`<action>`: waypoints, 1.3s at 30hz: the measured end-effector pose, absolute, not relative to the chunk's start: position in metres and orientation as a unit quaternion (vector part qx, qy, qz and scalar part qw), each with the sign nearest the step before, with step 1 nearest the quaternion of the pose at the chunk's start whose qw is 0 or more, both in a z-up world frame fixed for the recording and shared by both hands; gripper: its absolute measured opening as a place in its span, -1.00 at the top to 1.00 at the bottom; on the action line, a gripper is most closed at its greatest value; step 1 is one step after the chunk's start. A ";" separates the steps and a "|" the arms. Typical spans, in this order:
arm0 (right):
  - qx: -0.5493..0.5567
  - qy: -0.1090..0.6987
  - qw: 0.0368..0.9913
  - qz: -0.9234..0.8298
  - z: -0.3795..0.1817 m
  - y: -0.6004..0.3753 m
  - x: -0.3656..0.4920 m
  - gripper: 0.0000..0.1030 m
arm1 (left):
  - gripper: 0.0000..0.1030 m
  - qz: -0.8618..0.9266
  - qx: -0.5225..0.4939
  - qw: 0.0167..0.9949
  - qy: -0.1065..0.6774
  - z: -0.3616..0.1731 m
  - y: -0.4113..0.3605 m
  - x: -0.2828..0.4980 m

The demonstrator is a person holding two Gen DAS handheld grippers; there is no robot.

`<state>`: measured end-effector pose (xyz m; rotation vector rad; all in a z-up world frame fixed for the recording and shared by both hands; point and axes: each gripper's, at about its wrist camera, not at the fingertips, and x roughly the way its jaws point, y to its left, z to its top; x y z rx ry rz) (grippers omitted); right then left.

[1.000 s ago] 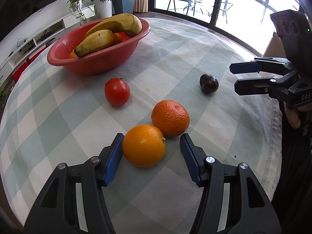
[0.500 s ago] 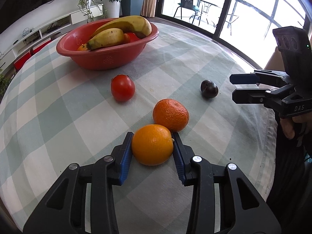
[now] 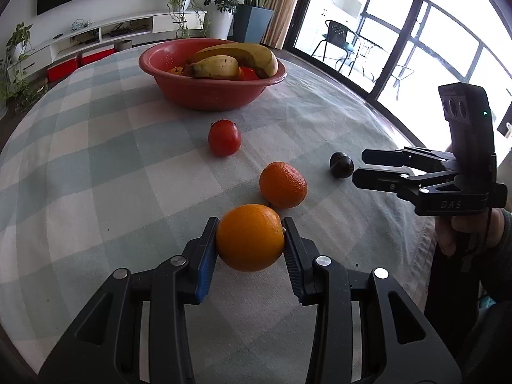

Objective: Organize fruits
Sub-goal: 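Grasp the dark plum with the right tool while the left tool holds the orange, then carry orange and plum over the red bowl and open both tools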

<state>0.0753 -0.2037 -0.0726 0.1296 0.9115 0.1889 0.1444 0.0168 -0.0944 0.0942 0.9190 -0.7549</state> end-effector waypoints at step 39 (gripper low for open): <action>0.051 0.405 0.911 0.067 -0.032 -0.224 0.094 0.38 | 0.29 -0.325 -0.037 0.858 0.397 -0.062 0.041 0.141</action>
